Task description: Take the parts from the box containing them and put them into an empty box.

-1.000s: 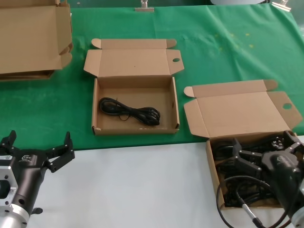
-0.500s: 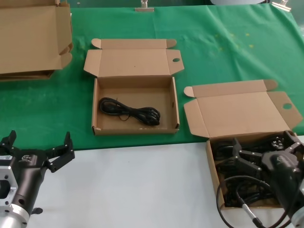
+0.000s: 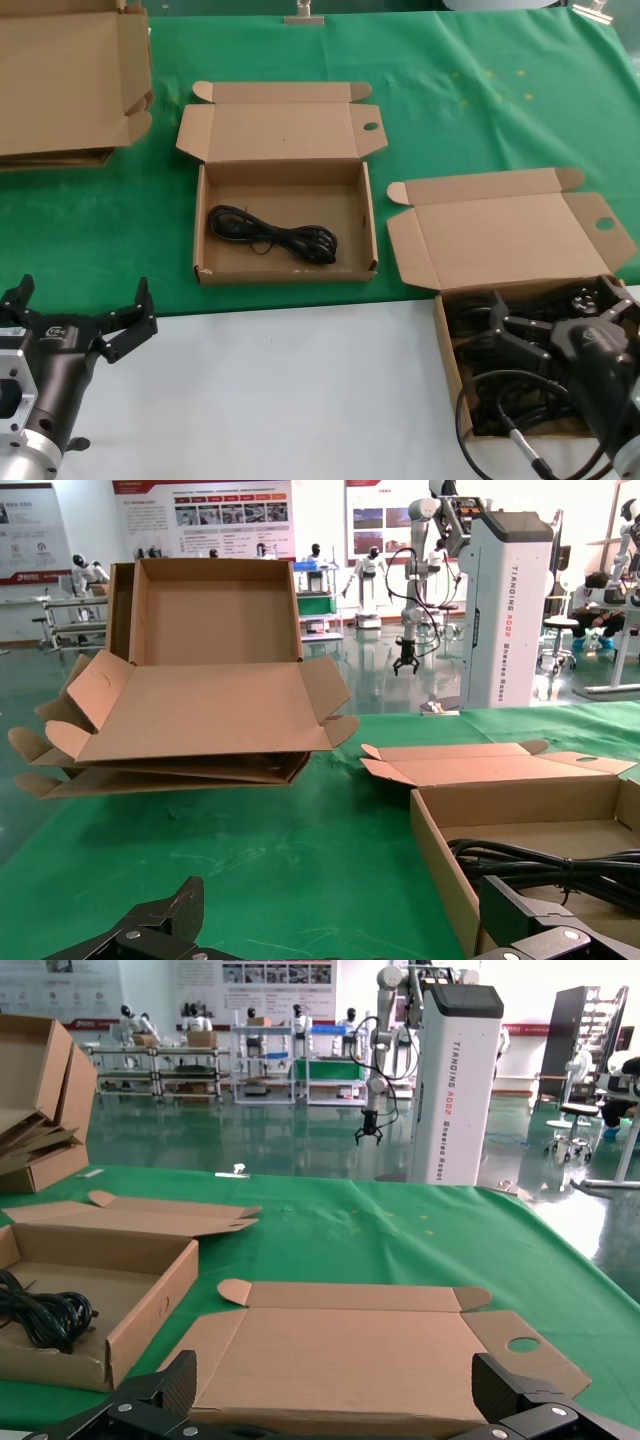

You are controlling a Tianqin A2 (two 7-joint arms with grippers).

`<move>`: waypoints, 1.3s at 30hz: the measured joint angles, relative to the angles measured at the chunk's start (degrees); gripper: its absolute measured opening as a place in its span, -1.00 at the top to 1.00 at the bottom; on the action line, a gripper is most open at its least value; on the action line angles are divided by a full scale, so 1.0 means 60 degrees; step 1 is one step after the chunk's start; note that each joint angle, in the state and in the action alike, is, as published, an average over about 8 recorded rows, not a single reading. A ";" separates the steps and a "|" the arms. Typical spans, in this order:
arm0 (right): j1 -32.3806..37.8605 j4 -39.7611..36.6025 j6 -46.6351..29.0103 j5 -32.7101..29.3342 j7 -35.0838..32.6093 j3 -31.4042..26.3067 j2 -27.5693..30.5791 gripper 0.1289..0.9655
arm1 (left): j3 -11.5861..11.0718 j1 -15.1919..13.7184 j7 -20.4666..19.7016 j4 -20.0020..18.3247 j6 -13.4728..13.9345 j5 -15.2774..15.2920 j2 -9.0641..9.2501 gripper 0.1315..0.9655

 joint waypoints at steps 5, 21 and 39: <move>0.0000 0.0000 0.0000 0.0000 0.0000 0.0000 0.0000 -1.00 | 0.0000 0.0000 0.0000 0.0000 0.0000 0.0000 0.0000 -1.00; 0.0000 0.0000 0.0000 0.0000 0.0000 0.0000 0.0000 -1.00 | 0.0000 0.0000 0.0000 0.0000 0.0000 0.0000 0.0000 -1.00; 0.0000 0.0000 0.0000 0.0000 0.0000 0.0000 0.0000 -1.00 | 0.0000 0.0000 0.0000 0.0000 0.0000 0.0000 0.0000 -1.00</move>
